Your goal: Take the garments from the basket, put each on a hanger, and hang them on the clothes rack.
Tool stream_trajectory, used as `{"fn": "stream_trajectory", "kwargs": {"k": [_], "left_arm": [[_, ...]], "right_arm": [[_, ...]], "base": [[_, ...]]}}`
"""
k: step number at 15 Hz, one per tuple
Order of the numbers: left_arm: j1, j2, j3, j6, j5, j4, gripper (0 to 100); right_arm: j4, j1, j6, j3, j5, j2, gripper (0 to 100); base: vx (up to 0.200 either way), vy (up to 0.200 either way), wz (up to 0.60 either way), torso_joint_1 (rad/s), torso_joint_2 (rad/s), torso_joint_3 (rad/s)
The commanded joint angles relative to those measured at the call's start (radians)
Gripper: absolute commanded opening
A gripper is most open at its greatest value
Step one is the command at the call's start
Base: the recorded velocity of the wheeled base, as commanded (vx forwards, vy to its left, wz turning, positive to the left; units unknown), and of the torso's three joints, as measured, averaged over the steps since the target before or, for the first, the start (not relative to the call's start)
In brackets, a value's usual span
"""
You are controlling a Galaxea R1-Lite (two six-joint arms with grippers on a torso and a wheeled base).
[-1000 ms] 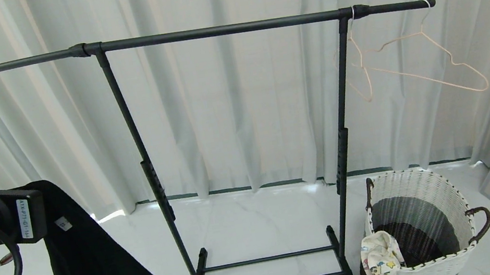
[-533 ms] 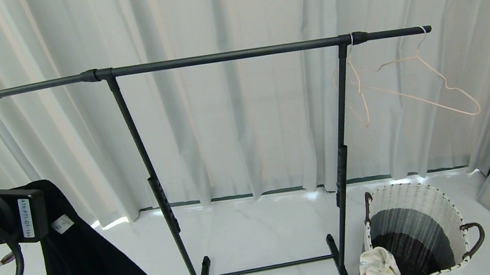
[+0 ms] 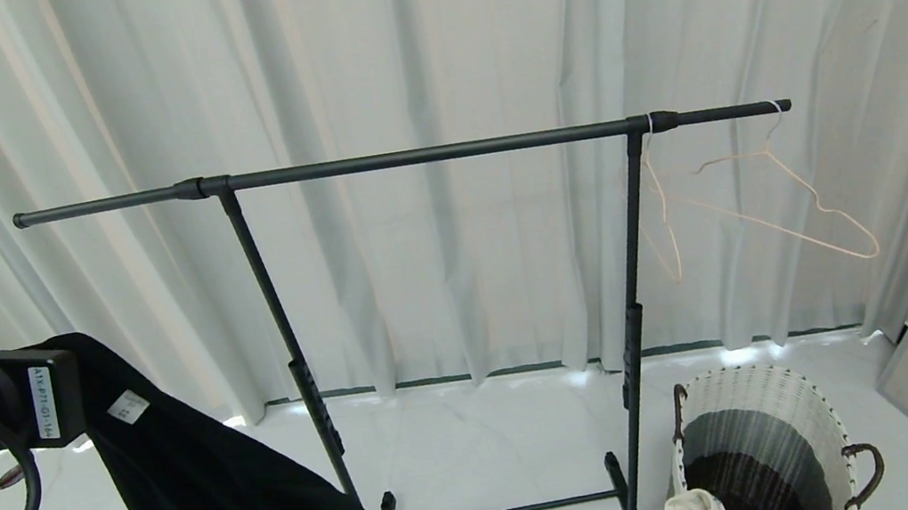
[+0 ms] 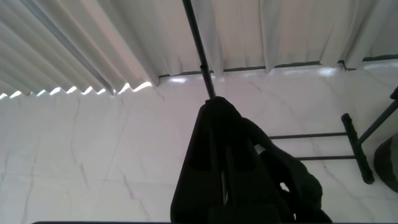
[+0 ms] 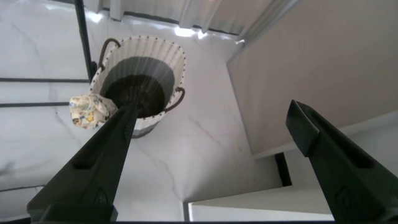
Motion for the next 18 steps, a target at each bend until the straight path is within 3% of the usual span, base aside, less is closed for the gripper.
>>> {"fn": "stream_trajectory", "kwargs": {"k": [1,5,9,12,18], "left_arm": [[0.001,0.008,0.0,0.0,0.001,0.001,0],[0.001,0.001,0.0,0.002,0.002,-0.001,0],[0.029,-0.03,0.003,0.072,0.006,0.001,0],[0.029,-0.052,0.007,0.075,0.004,0.001,0],[0.029,-0.055,0.013,0.075,0.002,0.001,0]], "right_arm": [[0.0,0.0,0.0,0.0,0.0,-0.01,100],[0.0,0.0,0.001,0.01,0.001,-0.025,100],[0.0,0.0,0.0,0.042,0.001,-0.045,100],[0.0,0.0,0.001,0.066,0.001,-0.079,100],[0.0,0.0,-0.008,0.1,0.007,-0.103,100]], "base": [[0.0,0.0,0.0,0.227,-0.48,-0.251],[0.0,0.0,0.0,0.057,-0.12,-0.065],[0.05,0.0,0.0,0.002,0.0,-0.001],[0.2,-0.2,0.0,0.002,-0.01,0.001],[0.0,-0.2,0.0,0.007,0.0,-0.001]]}}
